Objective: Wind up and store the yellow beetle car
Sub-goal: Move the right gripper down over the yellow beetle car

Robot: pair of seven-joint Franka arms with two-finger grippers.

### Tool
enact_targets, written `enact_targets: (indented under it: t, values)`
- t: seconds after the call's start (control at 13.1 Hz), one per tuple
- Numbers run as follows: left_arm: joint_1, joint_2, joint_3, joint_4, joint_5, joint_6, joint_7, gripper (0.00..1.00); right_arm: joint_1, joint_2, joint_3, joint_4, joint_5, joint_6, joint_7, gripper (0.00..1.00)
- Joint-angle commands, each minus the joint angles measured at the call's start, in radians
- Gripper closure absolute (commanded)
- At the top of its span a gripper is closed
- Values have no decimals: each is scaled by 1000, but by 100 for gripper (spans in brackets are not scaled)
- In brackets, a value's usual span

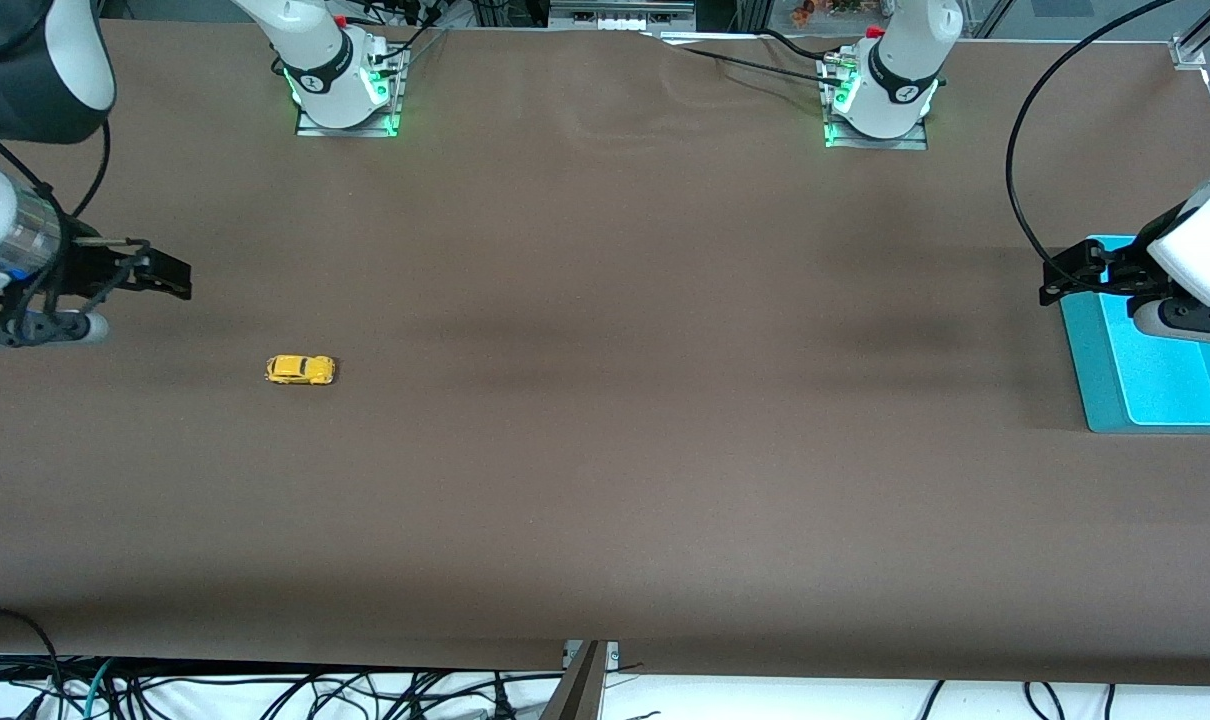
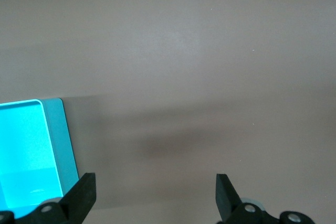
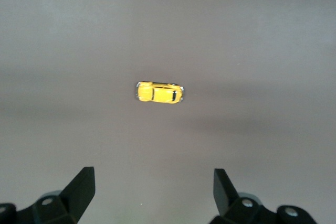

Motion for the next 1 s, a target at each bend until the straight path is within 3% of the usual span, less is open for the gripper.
enact_targets:
  t: [0.0,0.15,0.46,0.69,0.92]
  values:
    - [-2,14,-2,30,-12,-19,-13,0,8,45,3,3,48,-6,-1,0]
    - [-2,14,-2,30,-12,-19,-13,0,17,93,3,0,46,-9,-46,0]
    - [-2,14,-5,30,-12,-19,-13,0,14,191,0,0,1,48,-379,0]
    - [-2,14,-5,30,-12,-19,-13,0,12,247,-3,-29,-27,146,-670,0]
    - [-2,14,-5,30,-12,-20,-13,0,2,257,-7,-136,-26,331,-954,0]
